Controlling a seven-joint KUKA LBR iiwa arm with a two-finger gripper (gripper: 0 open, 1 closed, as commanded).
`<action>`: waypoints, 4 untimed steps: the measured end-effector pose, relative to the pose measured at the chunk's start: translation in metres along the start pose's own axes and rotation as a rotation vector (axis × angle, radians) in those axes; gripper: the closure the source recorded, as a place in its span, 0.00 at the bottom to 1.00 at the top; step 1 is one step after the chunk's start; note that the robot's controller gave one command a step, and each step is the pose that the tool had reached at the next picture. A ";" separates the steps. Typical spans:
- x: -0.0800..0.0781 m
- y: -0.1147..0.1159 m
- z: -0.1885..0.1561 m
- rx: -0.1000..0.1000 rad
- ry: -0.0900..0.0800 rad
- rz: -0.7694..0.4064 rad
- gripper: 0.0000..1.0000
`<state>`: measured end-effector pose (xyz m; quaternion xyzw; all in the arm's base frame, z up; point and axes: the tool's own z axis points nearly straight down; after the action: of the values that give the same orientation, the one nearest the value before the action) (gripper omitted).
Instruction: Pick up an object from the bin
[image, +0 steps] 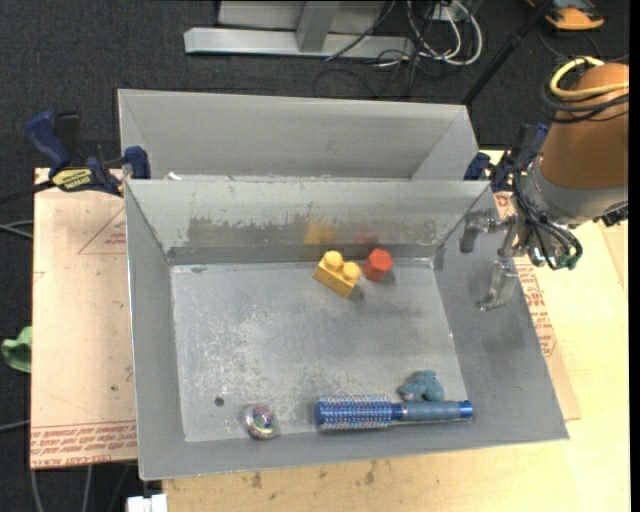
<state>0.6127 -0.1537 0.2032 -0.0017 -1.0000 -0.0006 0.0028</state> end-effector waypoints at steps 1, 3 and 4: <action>0.061 0.061 0.115 -0.002 -0.001 -0.414 0.00; 0.038 0.052 0.042 0.010 -0.020 -0.752 0.00; 0.111 0.122 0.137 -0.002 0.003 -0.742 0.00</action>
Offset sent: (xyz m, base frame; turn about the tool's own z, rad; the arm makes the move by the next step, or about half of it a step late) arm -0.0603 0.0594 -0.1119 -0.4141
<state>0.5018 -0.0312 0.0669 0.3608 -0.9326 -0.0028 0.0040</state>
